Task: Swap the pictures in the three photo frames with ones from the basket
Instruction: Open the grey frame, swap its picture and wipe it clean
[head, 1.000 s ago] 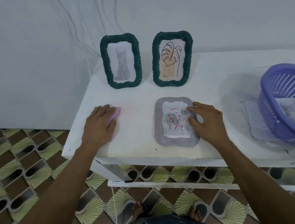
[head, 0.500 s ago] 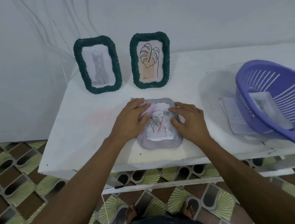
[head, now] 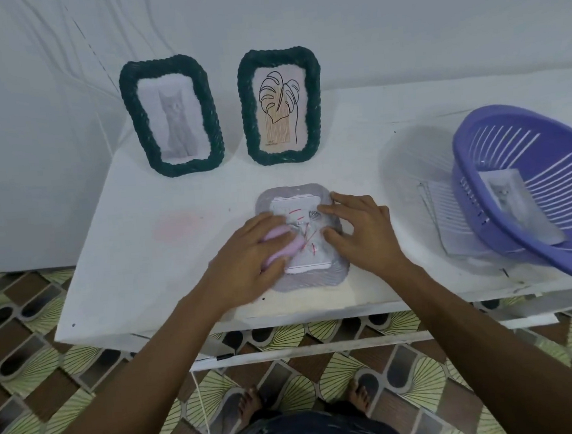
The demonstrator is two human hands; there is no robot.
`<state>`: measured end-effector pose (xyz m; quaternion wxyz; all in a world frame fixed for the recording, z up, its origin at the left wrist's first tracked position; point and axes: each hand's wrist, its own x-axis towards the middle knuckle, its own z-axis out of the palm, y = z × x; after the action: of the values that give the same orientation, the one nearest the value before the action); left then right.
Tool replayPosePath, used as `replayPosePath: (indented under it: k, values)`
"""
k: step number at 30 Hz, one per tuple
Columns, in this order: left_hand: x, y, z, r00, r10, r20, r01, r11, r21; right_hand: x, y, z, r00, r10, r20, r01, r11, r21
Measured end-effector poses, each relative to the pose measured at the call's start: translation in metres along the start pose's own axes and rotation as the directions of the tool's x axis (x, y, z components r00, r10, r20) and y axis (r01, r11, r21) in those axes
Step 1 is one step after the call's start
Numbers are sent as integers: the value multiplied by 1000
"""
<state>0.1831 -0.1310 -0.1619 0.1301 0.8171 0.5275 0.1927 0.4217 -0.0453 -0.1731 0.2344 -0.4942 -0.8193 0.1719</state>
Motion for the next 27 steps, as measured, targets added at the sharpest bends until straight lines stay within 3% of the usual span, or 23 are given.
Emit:
replayPosePath:
  k: [3,7,12,14,21,27]
  values:
    - [33,-15,-3,993,-117,2,117,993,33,2,12,-14,987,-70,145,73,997,-12]
    - [49,-17,2,993,-113,-21,113,993,16,5,18,-19,978,-100,182,102,995,-1]
    - [13,5,4,985,146,92,-151,988,41,7,19,-18,981,-103,165,103,995,10]
    - [5,7,4,977,193,90,-195,981,20,8,19,-18,981,-107,161,106,994,16]
    - [53,-9,3,999,-48,24,47,998,45,7,20,-16,984,-104,141,101,995,26]
    - [32,4,4,980,160,116,-164,986,23,8,21,-17,981,-113,158,109,993,36]
